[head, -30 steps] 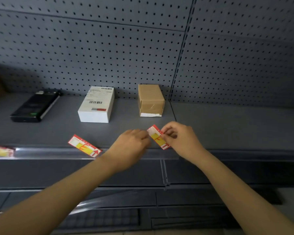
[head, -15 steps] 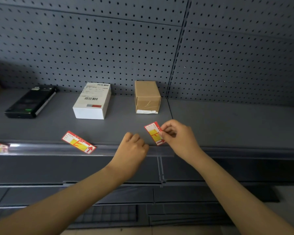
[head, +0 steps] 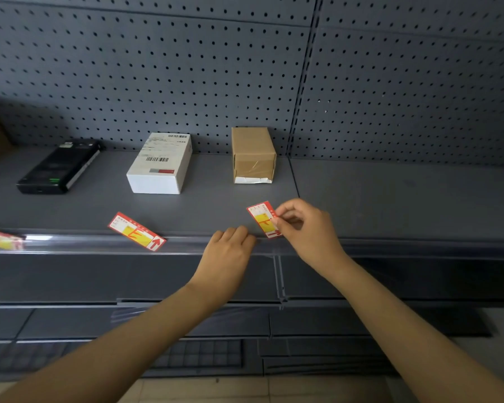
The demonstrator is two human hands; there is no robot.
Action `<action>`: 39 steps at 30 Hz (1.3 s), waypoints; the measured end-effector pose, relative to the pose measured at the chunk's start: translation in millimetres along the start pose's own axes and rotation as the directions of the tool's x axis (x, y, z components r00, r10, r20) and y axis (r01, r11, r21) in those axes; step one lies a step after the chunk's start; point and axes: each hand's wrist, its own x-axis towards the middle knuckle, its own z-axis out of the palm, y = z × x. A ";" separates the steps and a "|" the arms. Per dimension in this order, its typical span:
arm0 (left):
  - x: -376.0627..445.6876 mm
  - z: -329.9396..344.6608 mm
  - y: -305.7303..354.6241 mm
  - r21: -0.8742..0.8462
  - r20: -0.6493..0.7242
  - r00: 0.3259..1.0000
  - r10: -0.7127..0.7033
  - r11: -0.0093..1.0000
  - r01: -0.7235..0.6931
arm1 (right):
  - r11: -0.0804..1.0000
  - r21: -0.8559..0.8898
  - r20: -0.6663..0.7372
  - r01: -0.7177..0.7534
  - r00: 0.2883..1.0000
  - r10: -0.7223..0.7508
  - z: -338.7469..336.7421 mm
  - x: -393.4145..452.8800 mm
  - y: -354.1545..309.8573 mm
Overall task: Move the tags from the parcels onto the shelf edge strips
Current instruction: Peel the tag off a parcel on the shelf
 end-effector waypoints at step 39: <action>0.4 -30.9 -21.2 -0.213 -0.196 0.975 -0.109 0.975 0.066 | 0.922 -0.350 0.016 0.167 0.985 -0.172 9.2 -21.5 8.2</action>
